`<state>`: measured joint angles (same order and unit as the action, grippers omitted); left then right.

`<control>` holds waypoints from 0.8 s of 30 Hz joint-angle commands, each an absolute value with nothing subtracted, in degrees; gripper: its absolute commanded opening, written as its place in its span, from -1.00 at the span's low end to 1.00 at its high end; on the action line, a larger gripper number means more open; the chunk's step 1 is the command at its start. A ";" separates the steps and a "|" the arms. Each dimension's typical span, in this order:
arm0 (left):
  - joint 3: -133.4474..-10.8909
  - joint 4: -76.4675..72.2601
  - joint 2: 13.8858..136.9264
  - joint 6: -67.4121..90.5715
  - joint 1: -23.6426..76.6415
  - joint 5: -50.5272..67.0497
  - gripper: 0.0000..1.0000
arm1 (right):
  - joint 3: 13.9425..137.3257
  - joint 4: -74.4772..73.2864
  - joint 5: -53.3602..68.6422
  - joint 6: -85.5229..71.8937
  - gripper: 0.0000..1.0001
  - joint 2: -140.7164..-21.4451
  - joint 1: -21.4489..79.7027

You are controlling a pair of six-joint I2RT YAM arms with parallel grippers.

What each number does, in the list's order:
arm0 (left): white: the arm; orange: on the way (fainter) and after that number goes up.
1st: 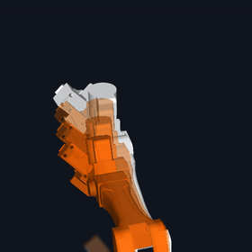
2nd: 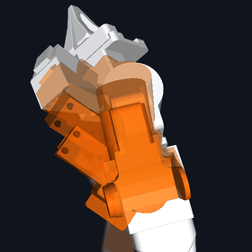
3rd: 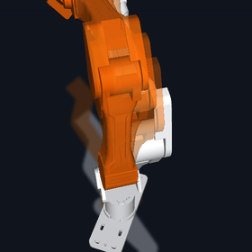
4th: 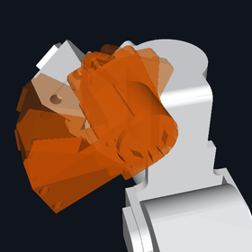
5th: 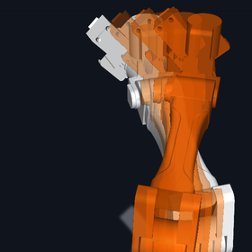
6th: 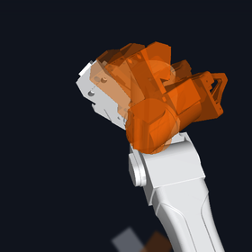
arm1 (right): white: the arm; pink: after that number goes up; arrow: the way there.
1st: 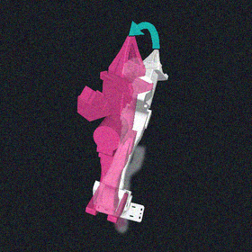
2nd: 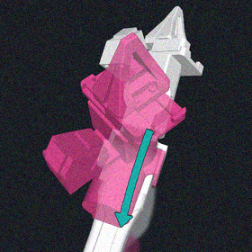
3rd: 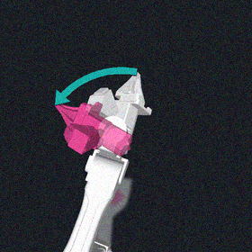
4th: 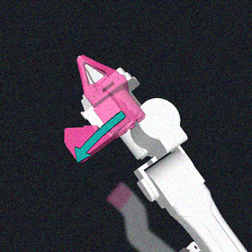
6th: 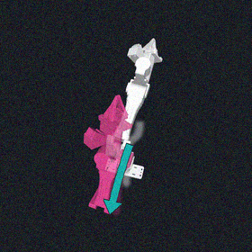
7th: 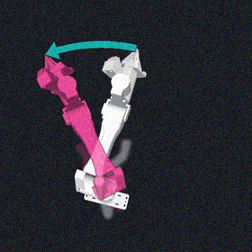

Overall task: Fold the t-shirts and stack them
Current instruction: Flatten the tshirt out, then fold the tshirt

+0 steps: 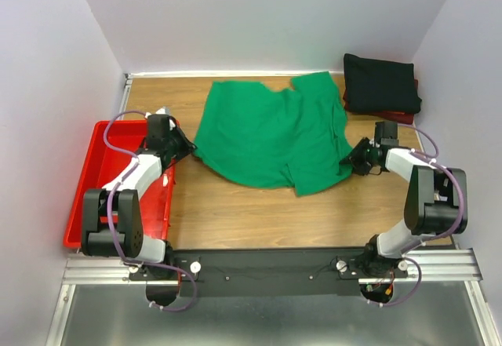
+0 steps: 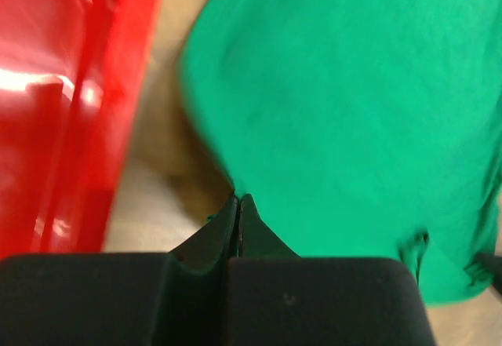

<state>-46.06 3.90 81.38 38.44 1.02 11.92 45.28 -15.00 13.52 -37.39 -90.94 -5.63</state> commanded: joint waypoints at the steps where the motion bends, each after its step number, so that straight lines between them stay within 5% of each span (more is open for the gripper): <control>1: -44.21 0.53 80.16 39.64 4.47 9.06 -1.00 | 43.25 -10.02 12.92 -36.56 0.27 -89.04 -5.54; 4: -43.24 0.53 79.81 39.99 4.92 8.18 -1.00 | 41.05 -10.46 12.13 -35.51 0.46 -84.56 -5.62; 20: -36.74 4.39 70.49 41.57 5.97 7.20 -1.00 | 34.19 -24.16 14.94 -36.57 0.47 -58.36 -4.93; 24: -35.07 4.75 68.73 42.27 6.15 6.94 -1.00 | 34.71 -25.66 7.76 -39.01 0.41 -57.83 6.56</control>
